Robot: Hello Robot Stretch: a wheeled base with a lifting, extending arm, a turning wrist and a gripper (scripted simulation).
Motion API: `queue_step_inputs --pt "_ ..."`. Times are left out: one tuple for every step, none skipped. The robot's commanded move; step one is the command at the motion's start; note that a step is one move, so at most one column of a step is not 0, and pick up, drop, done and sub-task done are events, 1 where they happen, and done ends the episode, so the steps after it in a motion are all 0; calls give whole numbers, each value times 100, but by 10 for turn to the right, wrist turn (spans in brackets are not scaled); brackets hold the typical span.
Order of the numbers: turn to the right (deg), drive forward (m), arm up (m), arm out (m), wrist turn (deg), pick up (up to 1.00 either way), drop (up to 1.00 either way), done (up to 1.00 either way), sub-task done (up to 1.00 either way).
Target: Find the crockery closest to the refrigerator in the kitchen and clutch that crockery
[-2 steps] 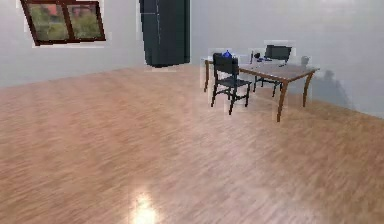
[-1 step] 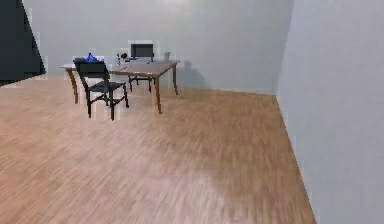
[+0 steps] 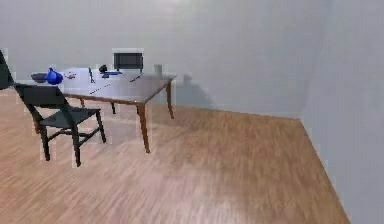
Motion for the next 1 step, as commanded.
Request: queue_step_inputs --pt "30 0 0 0 0 0 0 0 0"
